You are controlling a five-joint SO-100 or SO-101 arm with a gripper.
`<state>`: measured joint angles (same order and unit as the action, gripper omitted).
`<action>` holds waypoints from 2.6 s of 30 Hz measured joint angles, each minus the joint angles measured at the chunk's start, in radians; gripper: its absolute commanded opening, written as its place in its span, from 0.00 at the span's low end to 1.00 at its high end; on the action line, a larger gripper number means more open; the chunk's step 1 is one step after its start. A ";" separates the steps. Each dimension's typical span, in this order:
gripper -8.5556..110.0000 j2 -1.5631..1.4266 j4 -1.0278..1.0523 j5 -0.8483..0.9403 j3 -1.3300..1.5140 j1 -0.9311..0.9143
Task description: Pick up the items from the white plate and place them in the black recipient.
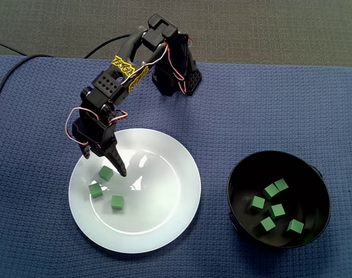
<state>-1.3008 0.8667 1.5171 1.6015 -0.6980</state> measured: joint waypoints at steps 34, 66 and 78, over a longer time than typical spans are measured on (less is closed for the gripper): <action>0.23 -0.040 -0.469 0.002 0.356 0.081; 0.17 -0.044 -0.245 0.097 0.261 0.071; 0.07 -0.066 -0.304 0.080 0.314 0.072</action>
<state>-1.3668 0.5630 1.5969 1.9159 -0.6259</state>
